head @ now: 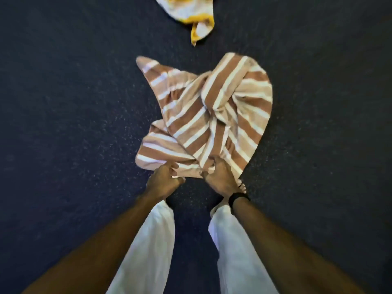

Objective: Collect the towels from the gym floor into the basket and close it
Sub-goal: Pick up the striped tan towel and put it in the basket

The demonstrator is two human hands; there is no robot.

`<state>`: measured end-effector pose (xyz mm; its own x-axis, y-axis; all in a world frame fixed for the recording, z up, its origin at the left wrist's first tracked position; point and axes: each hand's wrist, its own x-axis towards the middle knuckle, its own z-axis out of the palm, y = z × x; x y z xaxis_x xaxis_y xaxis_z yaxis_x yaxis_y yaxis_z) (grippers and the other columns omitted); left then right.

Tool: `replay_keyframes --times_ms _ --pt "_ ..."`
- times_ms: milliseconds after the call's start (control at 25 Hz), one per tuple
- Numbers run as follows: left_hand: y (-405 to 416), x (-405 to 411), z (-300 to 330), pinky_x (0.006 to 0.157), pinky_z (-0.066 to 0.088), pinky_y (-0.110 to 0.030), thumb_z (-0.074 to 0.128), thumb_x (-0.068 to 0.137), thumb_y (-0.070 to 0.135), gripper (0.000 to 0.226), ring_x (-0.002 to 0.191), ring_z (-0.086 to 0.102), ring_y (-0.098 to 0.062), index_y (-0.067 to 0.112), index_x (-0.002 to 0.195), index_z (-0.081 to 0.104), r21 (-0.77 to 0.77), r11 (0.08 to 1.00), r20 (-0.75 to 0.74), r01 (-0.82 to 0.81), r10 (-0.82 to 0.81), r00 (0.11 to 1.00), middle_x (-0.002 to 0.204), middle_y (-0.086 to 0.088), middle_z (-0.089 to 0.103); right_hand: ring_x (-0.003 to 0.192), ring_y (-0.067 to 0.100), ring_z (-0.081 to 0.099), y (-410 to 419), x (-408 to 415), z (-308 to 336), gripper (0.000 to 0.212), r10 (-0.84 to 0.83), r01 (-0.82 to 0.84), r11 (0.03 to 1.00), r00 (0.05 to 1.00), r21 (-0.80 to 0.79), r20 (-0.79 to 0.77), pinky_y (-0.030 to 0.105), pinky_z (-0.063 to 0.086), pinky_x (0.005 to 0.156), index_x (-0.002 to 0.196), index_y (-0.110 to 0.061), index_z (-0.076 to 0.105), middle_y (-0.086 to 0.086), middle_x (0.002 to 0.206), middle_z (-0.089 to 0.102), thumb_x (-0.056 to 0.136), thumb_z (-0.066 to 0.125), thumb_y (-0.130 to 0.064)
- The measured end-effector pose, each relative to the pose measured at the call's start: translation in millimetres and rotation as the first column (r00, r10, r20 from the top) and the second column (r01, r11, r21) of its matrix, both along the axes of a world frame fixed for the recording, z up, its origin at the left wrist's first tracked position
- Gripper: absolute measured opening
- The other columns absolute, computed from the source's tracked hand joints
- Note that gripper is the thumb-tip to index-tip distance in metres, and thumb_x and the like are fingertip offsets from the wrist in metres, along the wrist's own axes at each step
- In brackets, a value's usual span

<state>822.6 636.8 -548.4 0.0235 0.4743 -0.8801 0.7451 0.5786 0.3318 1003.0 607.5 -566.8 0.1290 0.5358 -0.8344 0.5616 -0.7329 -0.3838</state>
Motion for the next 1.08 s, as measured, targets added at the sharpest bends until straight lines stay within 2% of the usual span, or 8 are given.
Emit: replay_keyframes --times_ms 160,320,360,440,520,680,880,1080 --pt "-9.9 14.0 -117.0 0.094 0.046 -0.039 0.068 0.081 0.028 0.031 0.101 0.059 -0.024 0.025 0.109 0.056 -0.077 0.997 -0.08 0.031 -0.037 0.996 0.105 -0.003 0.065 0.128 0.038 0.042 0.8 9.1 -134.6 0.066 0.106 -0.099 0.994 0.981 -0.051 0.164 0.05 0.038 0.105 0.138 -0.011 0.039 0.018 0.137 0.045 0.084 0.067 -0.037" --pt "-12.3 12.5 -192.3 0.084 0.048 -0.036 0.069 0.082 0.031 0.034 0.094 0.061 -0.021 0.022 0.112 0.057 -0.079 0.992 -0.12 0.099 -0.108 0.987 0.1 0.0 0.067 0.126 0.042 0.039 -6.8 10.5 -228.1 0.077 0.027 -0.015 0.999 0.956 -0.041 0.292 0.049 0.036 0.105 0.141 -0.008 0.026 0.022 0.141 0.033 0.081 0.07 -0.026" --pt "-11.8 12.4 -201.7 0.085 0.051 -0.039 0.07 0.081 0.031 0.035 0.093 0.063 -0.023 0.021 0.111 0.057 -0.084 0.992 -0.115 0.095 -0.105 0.988 0.098 -0.003 0.067 0.118 0.04 0.045 -10.3 12.2 -242.3 0.061 0.013 -0.015 1.0 0.957 0.002 0.29 0.045 0.04 0.097 0.135 -0.008 0.033 0.021 0.135 0.04 0.084 0.065 -0.021" --pt "-10.0 11.5 -207.3 0.087 0.053 -0.044 0.072 0.079 0.029 0.037 0.092 0.065 -0.026 0.019 0.112 0.057 -0.098 0.99 -0.094 0.106 -0.115 0.989 0.095 -0.005 0.068 0.087 0.027 0.054 -12.0 19.2 -247.5 0.005 -0.072 0.067 0.997 0.964 0.026 0.255 0.037 0.039 0.075 0.095 -0.016 0.05 0.006 0.098 0.058 0.091 0.049 -0.016" --pt "-7.7 12.0 -193.3 0.088 0.052 -0.044 0.072 0.08 0.028 0.039 0.093 0.064 -0.025 0.019 0.114 0.056 -0.096 0.987 -0.082 0.13 -0.138 0.987 0.1 -0.005 0.067 0.065 0.018 0.049 -16.7 24.4 -235.8 0.024 -0.07 0.062 0.997 0.974 0.044 0.217 0.034 0.038 0.066 0.063 -0.021 0.042 -0.001 0.068 0.055 0.086 0.046 -0.017" --pt "1.1 16.4 -111.5 0.088 0.05 -0.035 0.067 0.085 0.025 0.038 0.098 0.057 -0.021 0.022 0.12 0.051 -0.071 0.965 -0.051 0.254 -0.258 0.965 0.109 -0.002 0.058 0.062 0.023 0.052 -15.1 8.4 -141.7 0.02 -0.03 0.025 0.993 0.999 0.112 0.046 0.031 0.04 0.056 0.06 -0.018 0.041 0.005 0.062 0.053 0.071 0.054 -0.007" --pt "23.5 18.2 45.5 0.09 0.049 -0.042 0.066 0.083 0.023 0.05 0.109 0.058 -0.03 0.015 0.128 0.047 0.051 0.923 -0.063 0.381 -0.378 0.924 0.12 -0.01 0.06 0.057 0.02 0.039 24.1 -10.3 38.6 0.015 -0.012 0.02 0.952 1.0 0.306 -0.028 0.032 0.025 0.053 0.06 -0.008 0.043 -0.004 0.051 0.036 0.068 0.052 0.001" --pt "48.3 -6.8 212.9 0.1 0.042 -0.046 0.07 0.074 0.021 0.082 0.129 0.043 -0.035 0.019 0.143 0.026 0.21 0.908 -0.062 0.363 -0.358 0.932 0.142 -0.014 0.04 0.06 0.03 0.05 72.0 -28.8 234.0 0.011 0.067 -0.047 0.871 0.997 0.489 -0.023 0.042 0.039 0.056 0.061 -0.009 0.047 0.011 0.057 0.049 0.07 0.049 -0.003"
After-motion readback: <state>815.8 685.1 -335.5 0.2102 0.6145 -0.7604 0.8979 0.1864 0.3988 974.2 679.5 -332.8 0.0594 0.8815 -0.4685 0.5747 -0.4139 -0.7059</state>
